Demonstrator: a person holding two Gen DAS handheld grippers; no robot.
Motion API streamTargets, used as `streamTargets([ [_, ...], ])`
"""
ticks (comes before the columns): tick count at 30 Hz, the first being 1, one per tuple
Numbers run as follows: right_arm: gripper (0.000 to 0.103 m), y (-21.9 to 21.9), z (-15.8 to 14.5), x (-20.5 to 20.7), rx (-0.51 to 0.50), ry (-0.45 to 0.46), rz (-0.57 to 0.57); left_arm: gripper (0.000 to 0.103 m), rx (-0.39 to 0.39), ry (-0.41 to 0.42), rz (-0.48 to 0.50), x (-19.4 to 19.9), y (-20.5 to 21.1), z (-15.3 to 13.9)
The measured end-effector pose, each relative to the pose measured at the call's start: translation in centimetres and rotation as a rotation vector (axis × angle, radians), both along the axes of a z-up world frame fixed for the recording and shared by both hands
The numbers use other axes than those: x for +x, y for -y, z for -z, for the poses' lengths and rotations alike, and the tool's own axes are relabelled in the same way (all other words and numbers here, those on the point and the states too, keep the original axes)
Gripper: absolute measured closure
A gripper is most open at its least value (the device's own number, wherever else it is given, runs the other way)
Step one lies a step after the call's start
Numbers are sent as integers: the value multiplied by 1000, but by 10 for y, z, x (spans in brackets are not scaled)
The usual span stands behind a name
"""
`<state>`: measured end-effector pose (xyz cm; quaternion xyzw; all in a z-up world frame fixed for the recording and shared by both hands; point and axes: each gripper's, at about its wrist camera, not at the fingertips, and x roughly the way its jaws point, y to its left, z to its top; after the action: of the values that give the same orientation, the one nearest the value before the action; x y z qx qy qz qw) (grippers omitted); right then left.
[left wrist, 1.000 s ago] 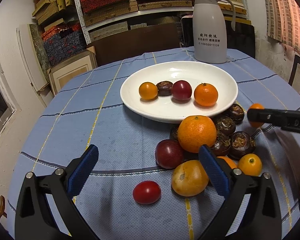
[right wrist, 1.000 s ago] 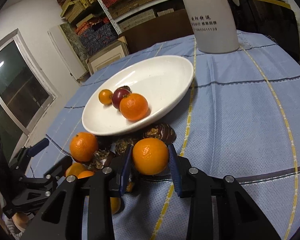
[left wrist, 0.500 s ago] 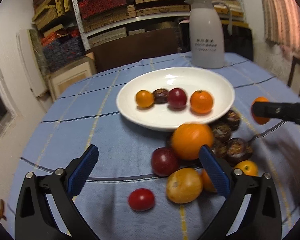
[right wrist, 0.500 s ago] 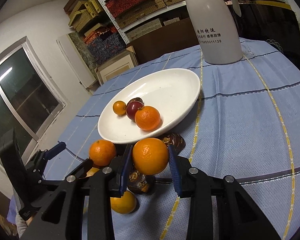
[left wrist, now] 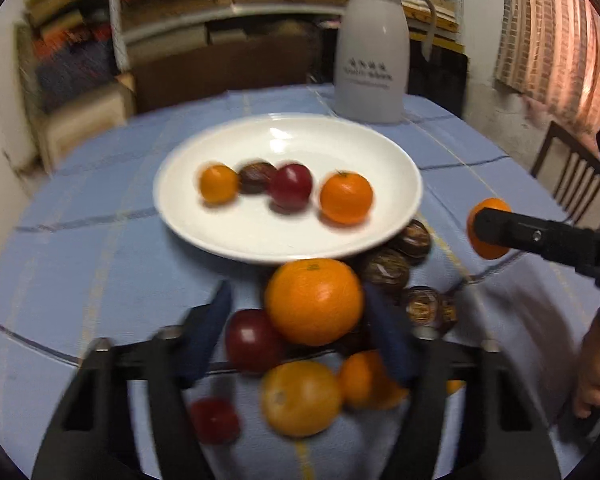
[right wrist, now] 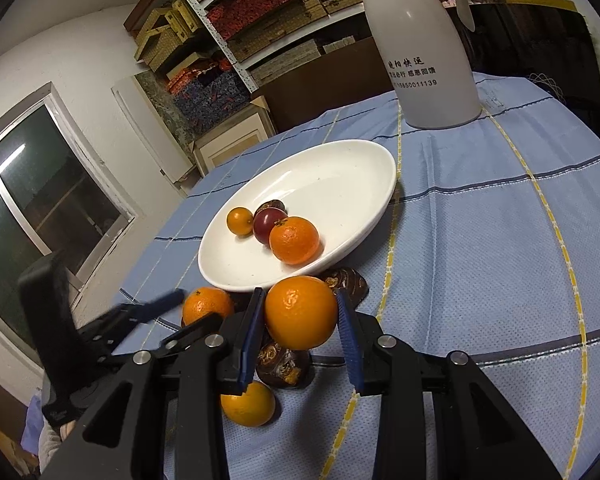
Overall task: Organize fruits
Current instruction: 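Grasp a large orange with the right tool while the left tool grasps another orange, then drop both oranges onto the white plate by opening both tools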
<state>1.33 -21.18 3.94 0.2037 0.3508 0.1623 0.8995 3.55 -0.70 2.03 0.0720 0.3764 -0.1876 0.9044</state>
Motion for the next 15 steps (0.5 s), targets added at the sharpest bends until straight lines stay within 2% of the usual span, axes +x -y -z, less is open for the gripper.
streamTargets([
  [1,67,0,0,0,1,-3,0,57,-16,-6,7,2,0,0],
  [7,67,0,0,-1,-4,-1,9,58,-85,-42,32,3,-3,-1],
  [9,67,0,-2,-2,-11,17,17,58,-114,-21,23,2,-8,-10],
  [12,67,-1,-12,11,-43,34,41,58,-104,31,-33,14,-14,-30],
  [15,67,-5,-21,35,-74,33,47,58,-84,39,-83,44,-12,-43],
])
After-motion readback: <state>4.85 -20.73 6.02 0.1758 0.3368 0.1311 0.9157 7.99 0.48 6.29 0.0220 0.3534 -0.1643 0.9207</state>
